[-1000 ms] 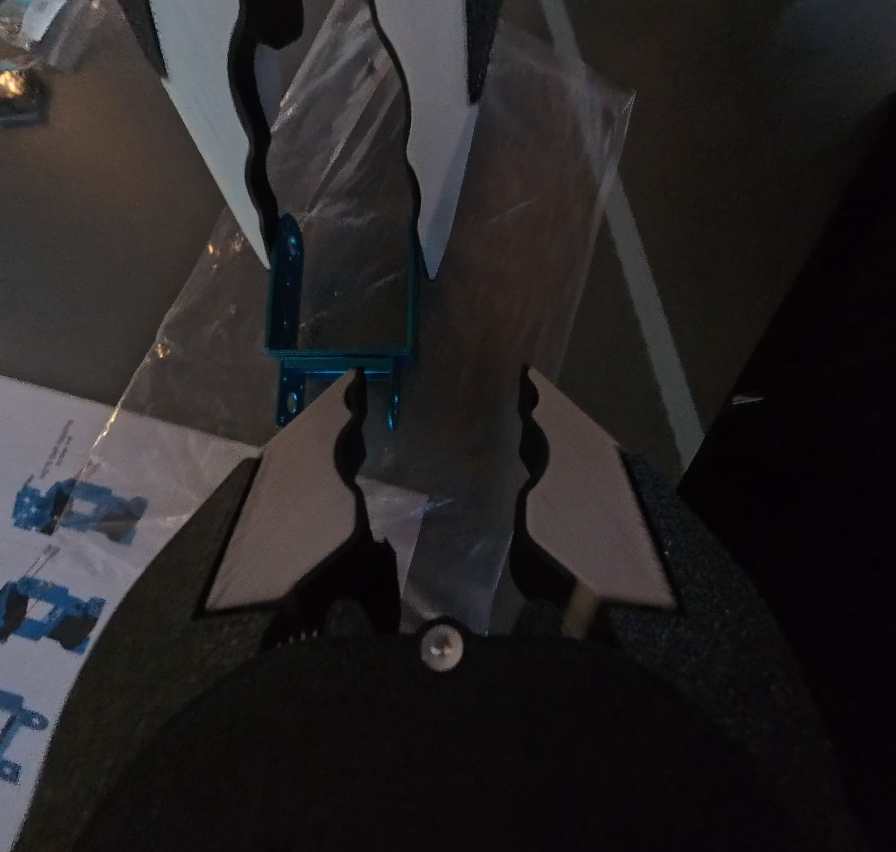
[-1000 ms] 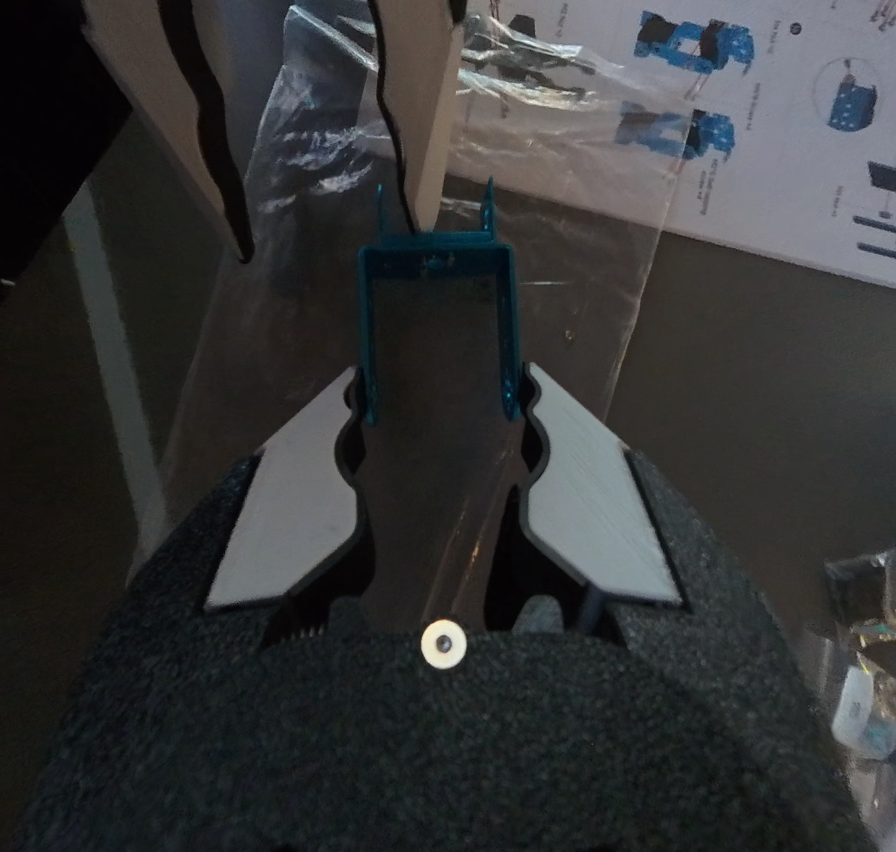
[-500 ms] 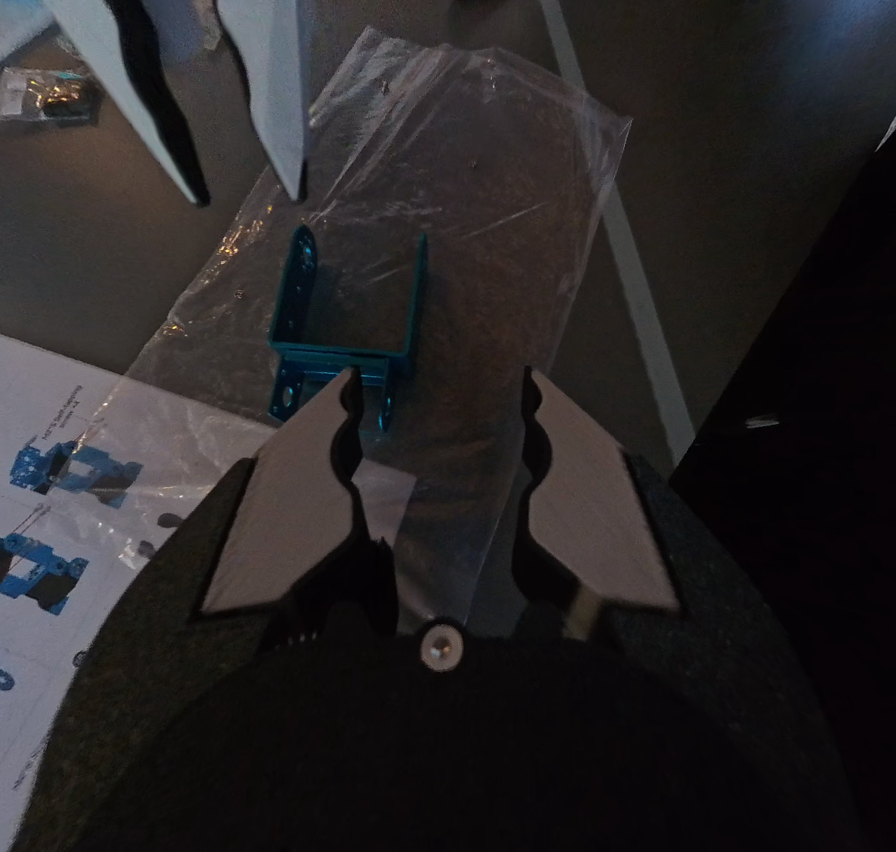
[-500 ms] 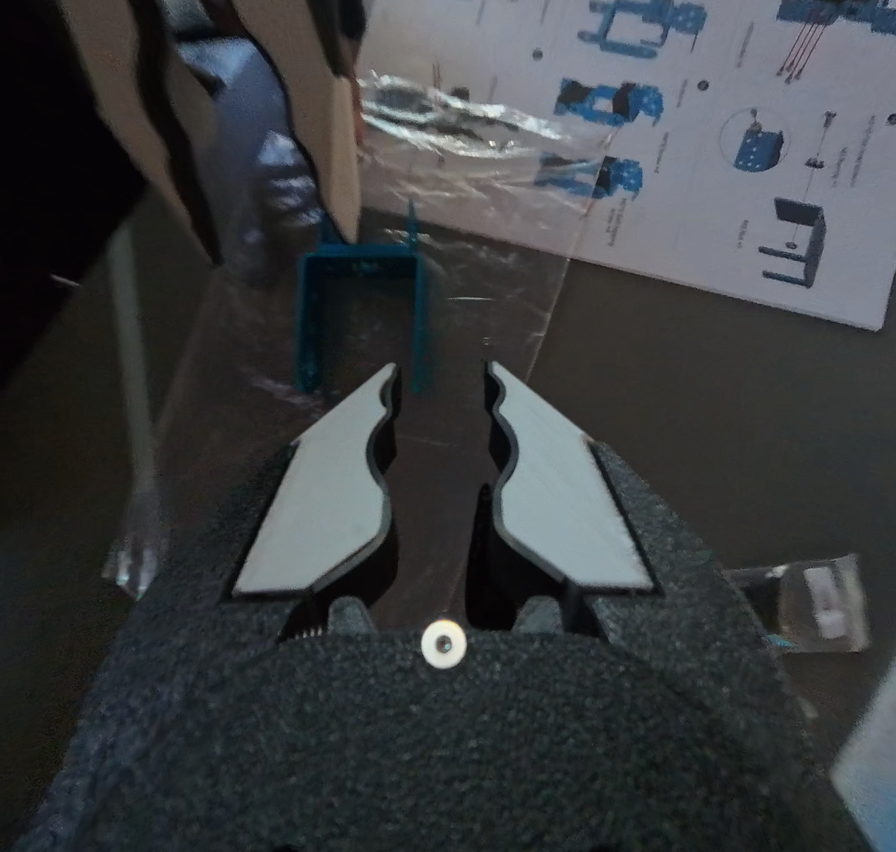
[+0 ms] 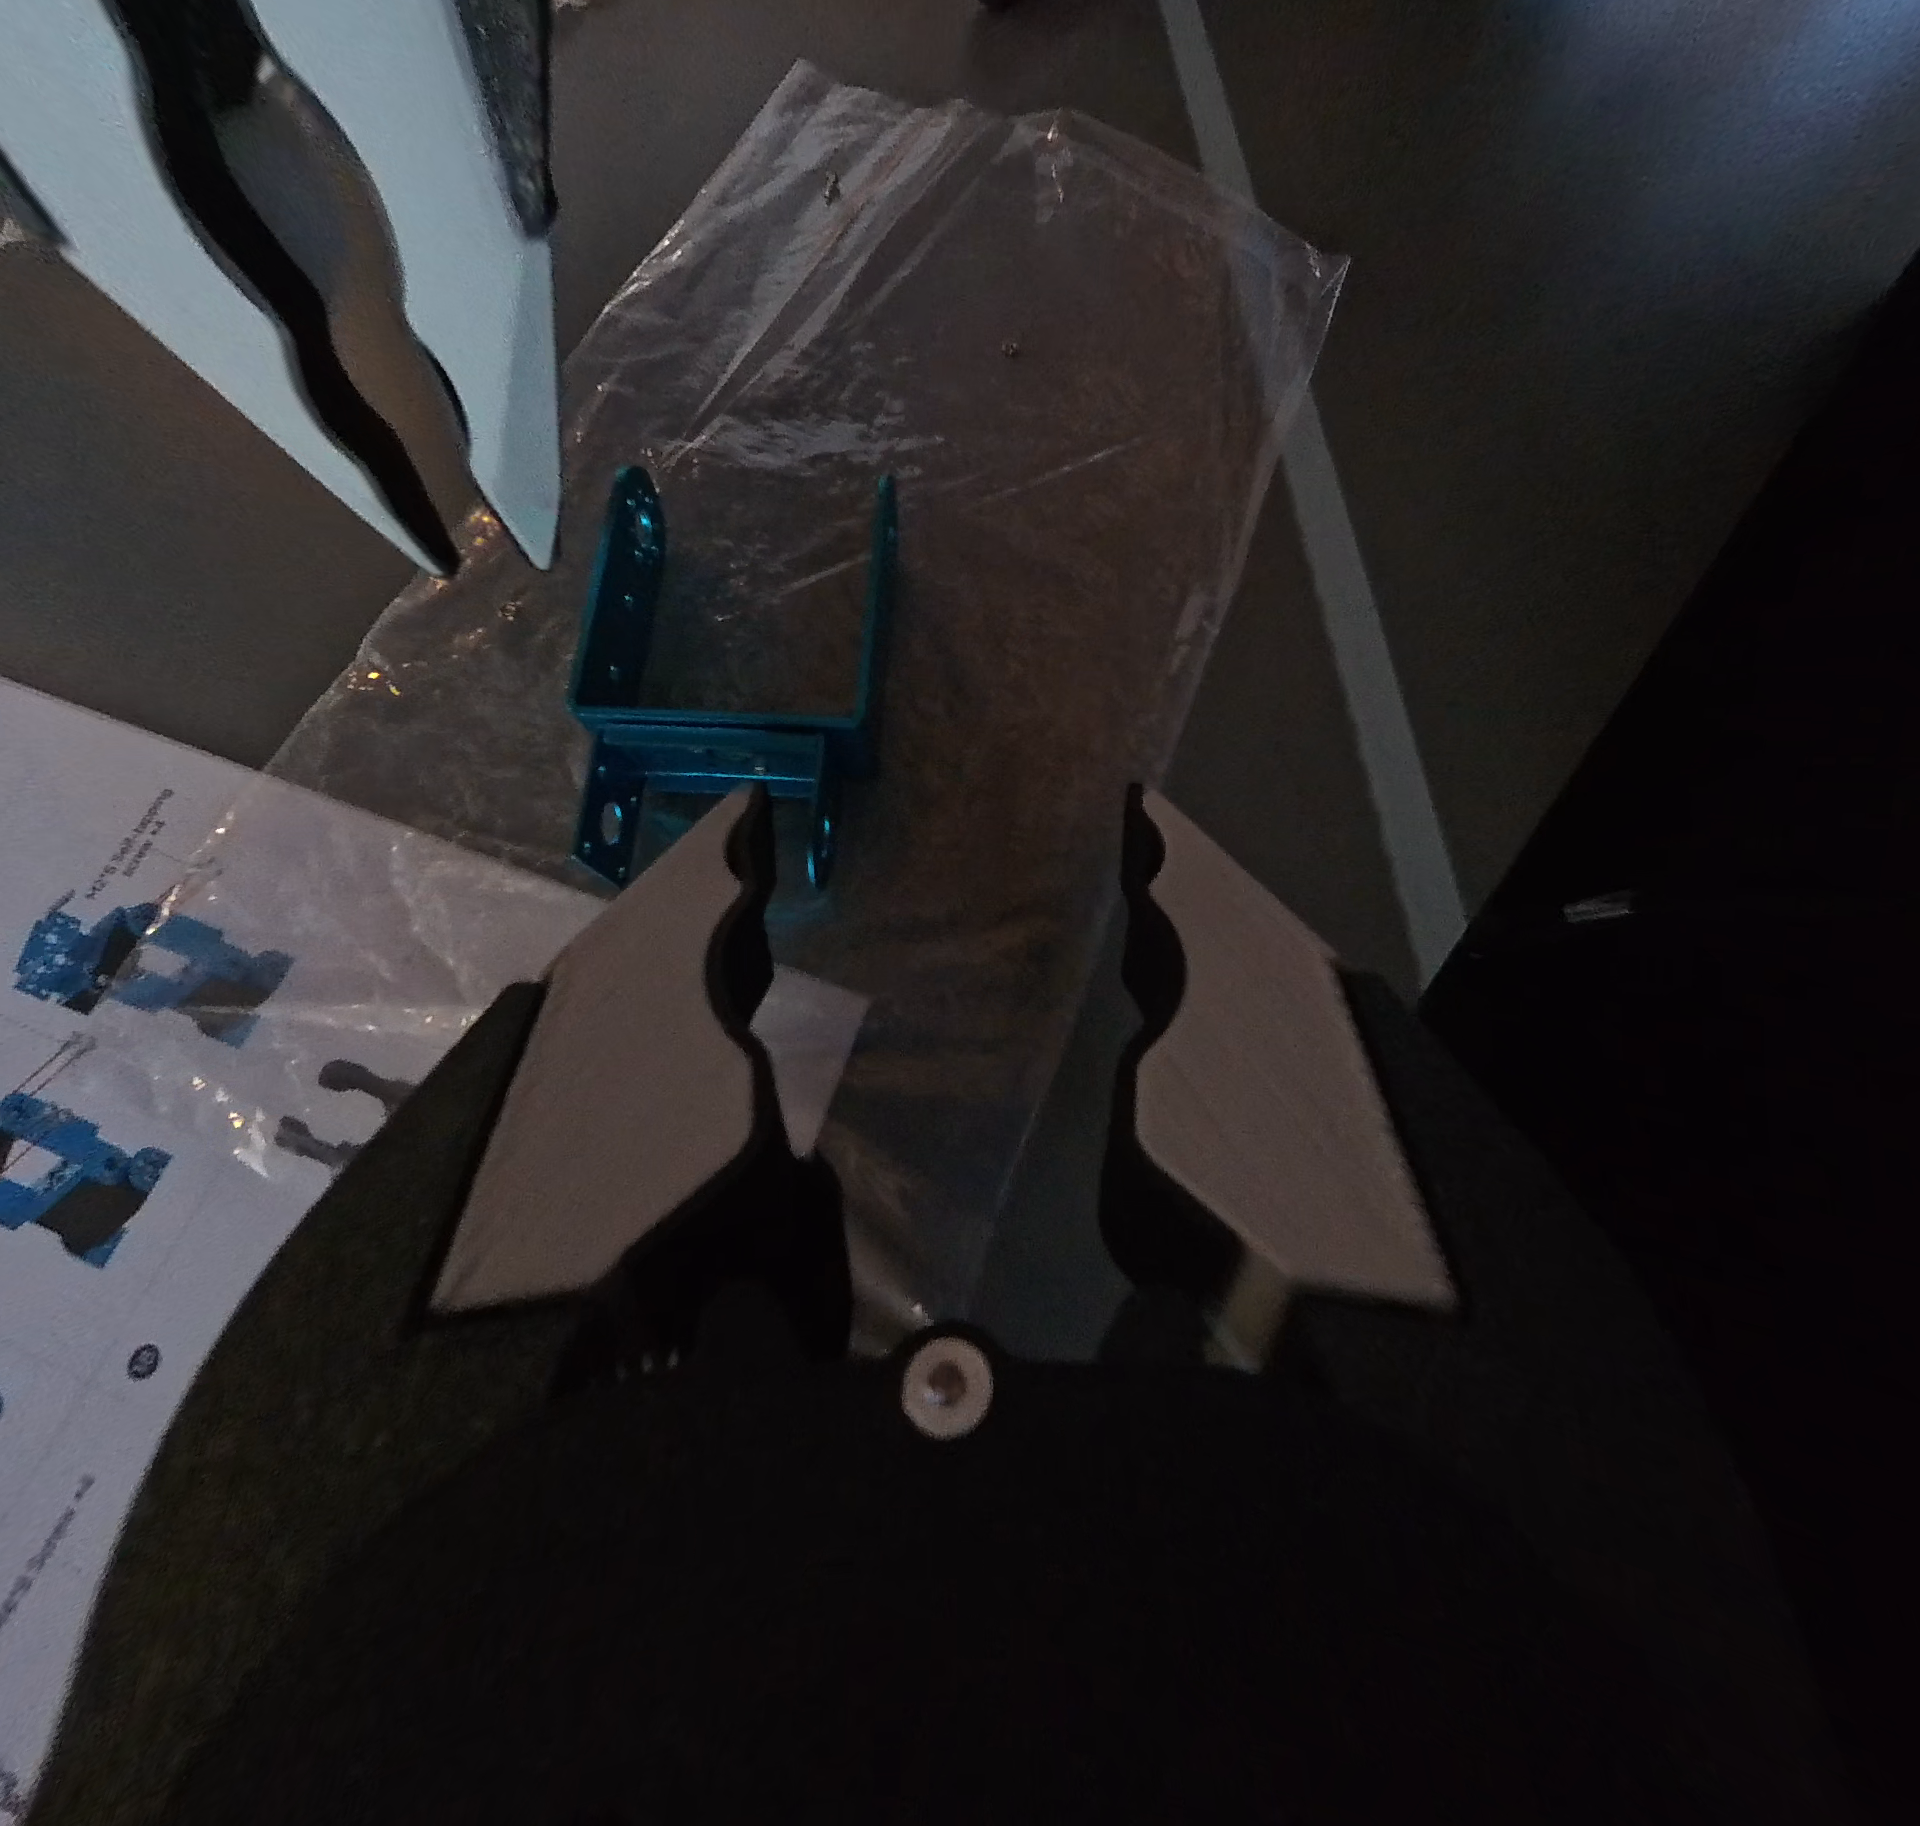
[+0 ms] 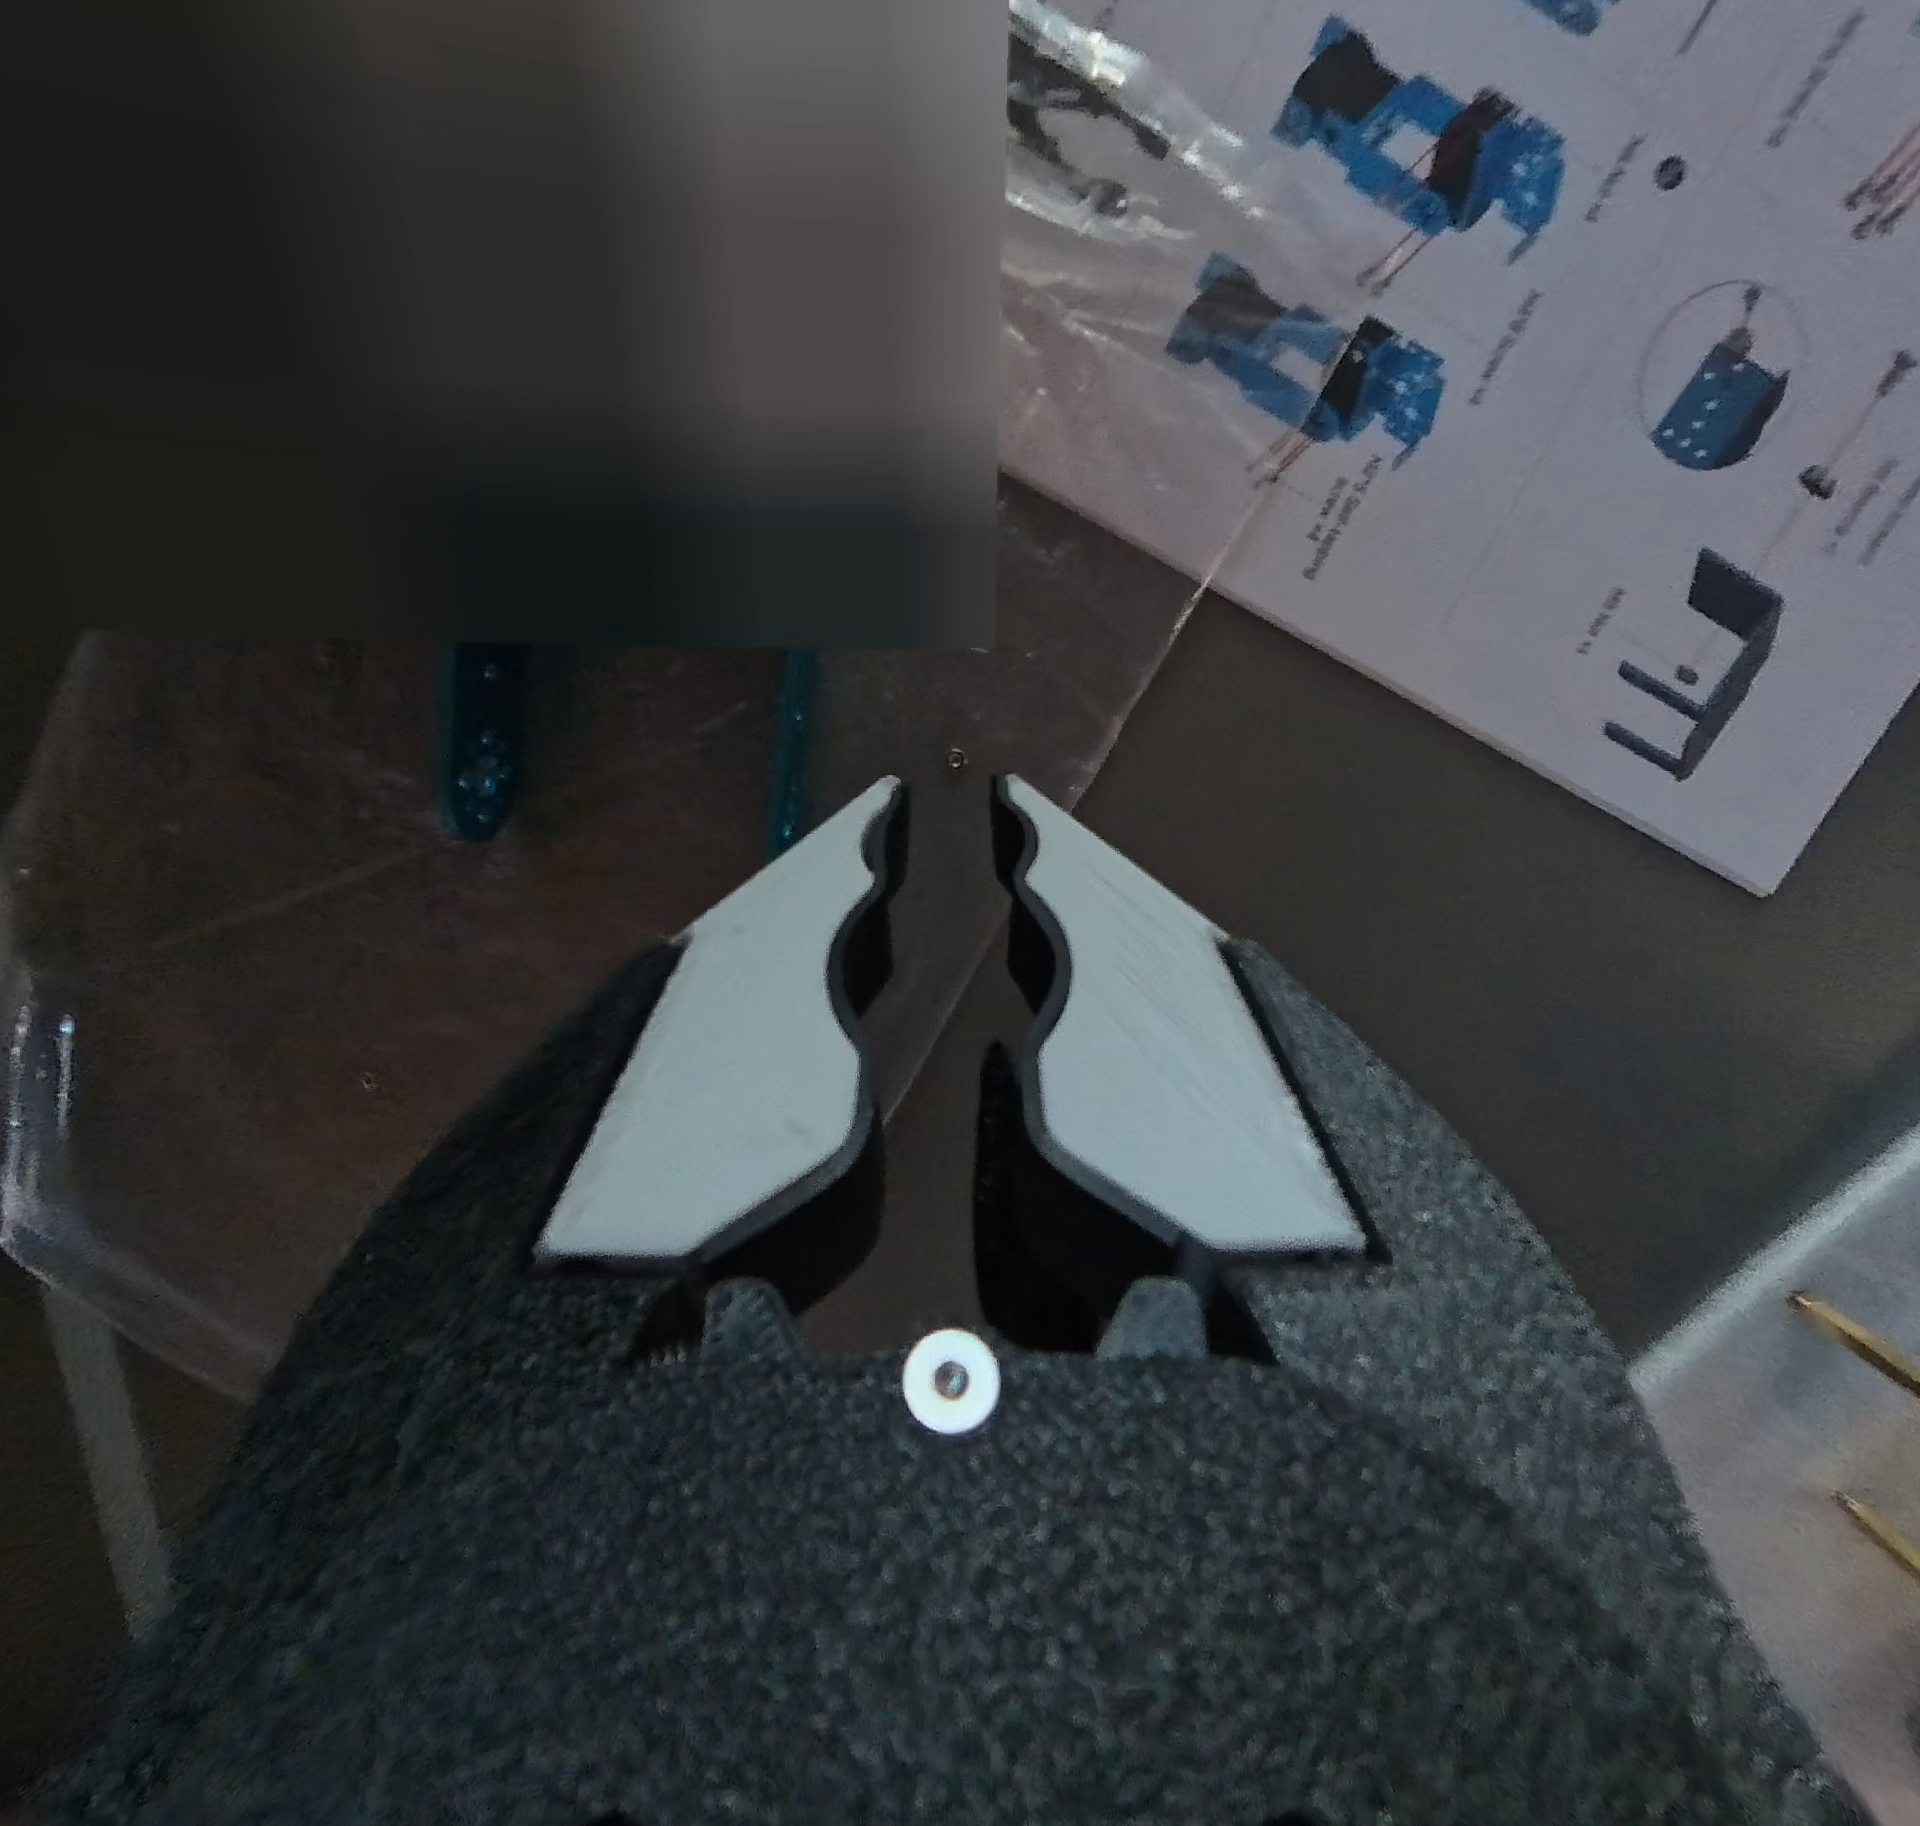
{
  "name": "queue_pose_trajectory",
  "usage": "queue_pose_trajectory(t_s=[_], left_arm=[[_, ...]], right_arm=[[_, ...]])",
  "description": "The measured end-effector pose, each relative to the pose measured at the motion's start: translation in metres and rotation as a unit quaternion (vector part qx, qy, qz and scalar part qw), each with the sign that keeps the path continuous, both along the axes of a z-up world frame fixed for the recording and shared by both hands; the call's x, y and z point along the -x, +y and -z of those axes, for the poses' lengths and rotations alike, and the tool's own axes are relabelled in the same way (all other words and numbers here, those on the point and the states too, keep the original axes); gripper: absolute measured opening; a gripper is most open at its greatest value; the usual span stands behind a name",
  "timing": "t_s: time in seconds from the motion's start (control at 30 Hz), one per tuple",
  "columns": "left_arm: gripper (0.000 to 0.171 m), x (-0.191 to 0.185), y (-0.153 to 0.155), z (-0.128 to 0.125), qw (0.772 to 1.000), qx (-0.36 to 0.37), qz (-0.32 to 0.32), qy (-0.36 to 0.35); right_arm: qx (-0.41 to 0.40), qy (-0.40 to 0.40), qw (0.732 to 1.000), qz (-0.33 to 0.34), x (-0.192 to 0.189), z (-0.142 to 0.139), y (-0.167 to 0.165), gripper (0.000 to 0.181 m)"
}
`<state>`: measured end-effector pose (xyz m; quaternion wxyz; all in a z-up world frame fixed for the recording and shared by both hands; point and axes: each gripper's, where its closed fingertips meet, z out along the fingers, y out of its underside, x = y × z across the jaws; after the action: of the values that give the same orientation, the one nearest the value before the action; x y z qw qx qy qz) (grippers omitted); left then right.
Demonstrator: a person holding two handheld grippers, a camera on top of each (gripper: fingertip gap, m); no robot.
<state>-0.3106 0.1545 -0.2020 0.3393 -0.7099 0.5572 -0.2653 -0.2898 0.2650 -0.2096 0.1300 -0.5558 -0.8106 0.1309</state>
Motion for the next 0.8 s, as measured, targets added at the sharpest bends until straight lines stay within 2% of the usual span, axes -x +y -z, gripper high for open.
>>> queue_pose_trajectory(t_s=[0.57, 0.8], left_arm=[[0.067, 0.020, -0.003, -0.029, 0.991, 0.033, -0.049, -0.122], [0.067, 0.030, -0.006, -0.028, 0.990, 0.029, -0.067, -0.124]], right_arm=[[0.015, -0.082, 0.996, -0.002, 0.004, 0.009, 0.002, 0.011], [-0.012, -0.142, 0.989, -0.030, 0.003, 0.010, 0.004, 0.004]])
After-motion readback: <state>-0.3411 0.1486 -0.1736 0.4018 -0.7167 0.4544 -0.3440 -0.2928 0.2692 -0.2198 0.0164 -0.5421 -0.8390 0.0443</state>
